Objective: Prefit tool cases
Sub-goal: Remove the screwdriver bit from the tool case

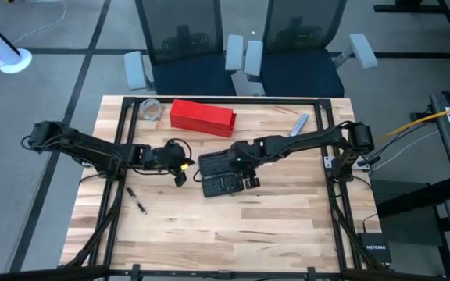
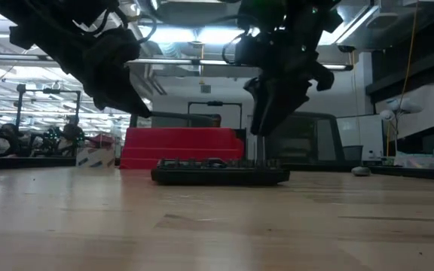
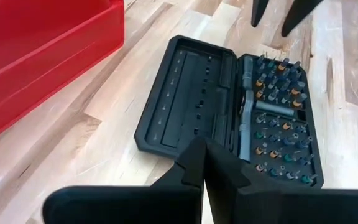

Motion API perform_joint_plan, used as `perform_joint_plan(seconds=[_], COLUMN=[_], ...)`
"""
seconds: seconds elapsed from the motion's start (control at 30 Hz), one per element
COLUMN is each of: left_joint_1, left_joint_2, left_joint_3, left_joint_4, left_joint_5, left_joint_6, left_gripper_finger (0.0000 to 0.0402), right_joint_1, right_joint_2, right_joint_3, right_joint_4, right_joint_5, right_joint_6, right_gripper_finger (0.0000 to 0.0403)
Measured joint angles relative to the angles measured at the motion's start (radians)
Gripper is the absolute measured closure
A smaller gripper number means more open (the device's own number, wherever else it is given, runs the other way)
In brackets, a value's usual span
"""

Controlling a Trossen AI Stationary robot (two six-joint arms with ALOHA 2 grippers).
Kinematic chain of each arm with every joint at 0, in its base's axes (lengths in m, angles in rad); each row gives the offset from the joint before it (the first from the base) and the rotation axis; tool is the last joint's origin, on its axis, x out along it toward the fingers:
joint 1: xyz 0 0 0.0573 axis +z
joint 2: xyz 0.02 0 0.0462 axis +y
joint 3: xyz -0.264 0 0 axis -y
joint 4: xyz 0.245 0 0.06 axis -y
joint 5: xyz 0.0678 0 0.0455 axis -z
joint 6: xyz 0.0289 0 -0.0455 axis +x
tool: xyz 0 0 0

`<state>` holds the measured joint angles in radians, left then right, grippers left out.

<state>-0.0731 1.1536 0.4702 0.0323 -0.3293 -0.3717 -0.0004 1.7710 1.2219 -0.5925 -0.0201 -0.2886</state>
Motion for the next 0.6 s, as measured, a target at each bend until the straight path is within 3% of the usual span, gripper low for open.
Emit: perform_joint_plan(seconds=[0.3, 0.43, 0.6], left_joint_1=[0.0, 0.0, 0.0], left_joint_2=[0.001, 0.002, 0.002], left_joint_3=[0.0, 0.0, -0.001], left_joint_4=[0.0, 0.001, 0.001], left_joint_5=[-0.008, -0.008, -0.008], left_joint_6=[0.004, 0.005, 0.003], left_gripper_finger=[0.0401, 0.0401, 0.0401], right_joint_1=[0.001, 0.001, 0.001], right_joint_2=[0.01, 0.044, 0.076], right_joint_3=[-0.001, -0.001, -0.001], right_joint_4=[-0.002, -0.007, 0.0], right_joint_5=[-0.082, -0.096, -0.077], right_joint_6=[0.078, 0.106, 0.112], right_gripper_finger=[0.0387, 0.0391, 0.0351])
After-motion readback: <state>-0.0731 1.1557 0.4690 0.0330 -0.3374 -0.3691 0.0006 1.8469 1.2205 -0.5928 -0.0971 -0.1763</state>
